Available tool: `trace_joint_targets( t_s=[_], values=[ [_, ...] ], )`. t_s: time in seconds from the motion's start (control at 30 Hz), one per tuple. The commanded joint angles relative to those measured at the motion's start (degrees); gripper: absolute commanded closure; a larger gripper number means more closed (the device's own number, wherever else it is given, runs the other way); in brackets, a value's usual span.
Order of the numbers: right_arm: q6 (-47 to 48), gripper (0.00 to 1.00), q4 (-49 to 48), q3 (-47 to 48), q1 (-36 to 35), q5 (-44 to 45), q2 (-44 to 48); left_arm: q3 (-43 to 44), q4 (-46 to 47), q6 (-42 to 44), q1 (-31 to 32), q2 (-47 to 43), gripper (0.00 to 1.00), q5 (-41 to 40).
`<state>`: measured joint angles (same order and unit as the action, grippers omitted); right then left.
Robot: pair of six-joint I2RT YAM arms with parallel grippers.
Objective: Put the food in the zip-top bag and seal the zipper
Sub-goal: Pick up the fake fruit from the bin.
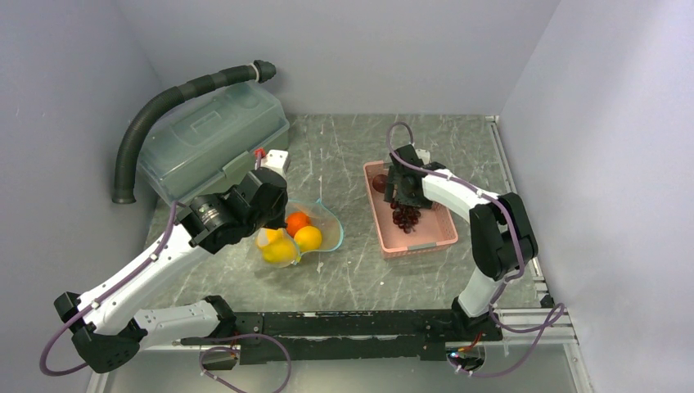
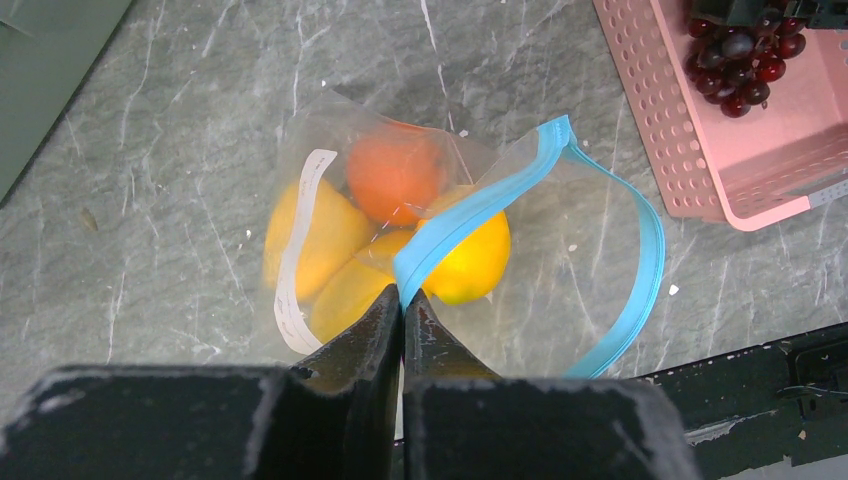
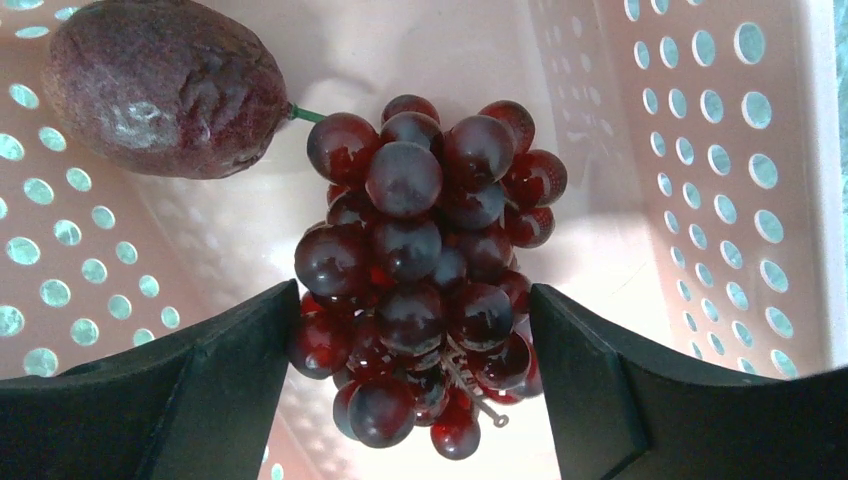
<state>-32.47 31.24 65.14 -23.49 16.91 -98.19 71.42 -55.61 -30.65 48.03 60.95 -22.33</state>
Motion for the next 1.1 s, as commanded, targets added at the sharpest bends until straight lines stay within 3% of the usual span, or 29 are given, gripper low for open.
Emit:
trace_joint_targets(
  t_s=[0.0,0.27,0.53,0.63,1.07],
  values=[
    [-0.8,0.17,-3.6,-0.9,0.3,-0.7,-0.4,0.1,0.4,0.4,-0.1,-1.5,0.90,-0.4],
    [-0.2,0.48,-5.0,-2.8,0.3,-2.8,0.2,0.7,0.0,0.1,-0.2,-1.3,0.91,0.0],
    [0.6,0.89,-4.1,-2.8,0.4,-3.1,3.0,0.9,0.1,0.0,-0.2,-1.1,0.91,0.4],
    [0.6,0.98,-3.5,-2.7,0.4,-3.0,5.0,1.1,0.0,0.0,-0.1,-1.1,0.91,0.4],
    [0.9,1.00,-1.3,-2.9,0.4,-3.8,17.1,1.3,0.0,-0.2,-0.2,-1.4,0.91,0.5]
  ],
)
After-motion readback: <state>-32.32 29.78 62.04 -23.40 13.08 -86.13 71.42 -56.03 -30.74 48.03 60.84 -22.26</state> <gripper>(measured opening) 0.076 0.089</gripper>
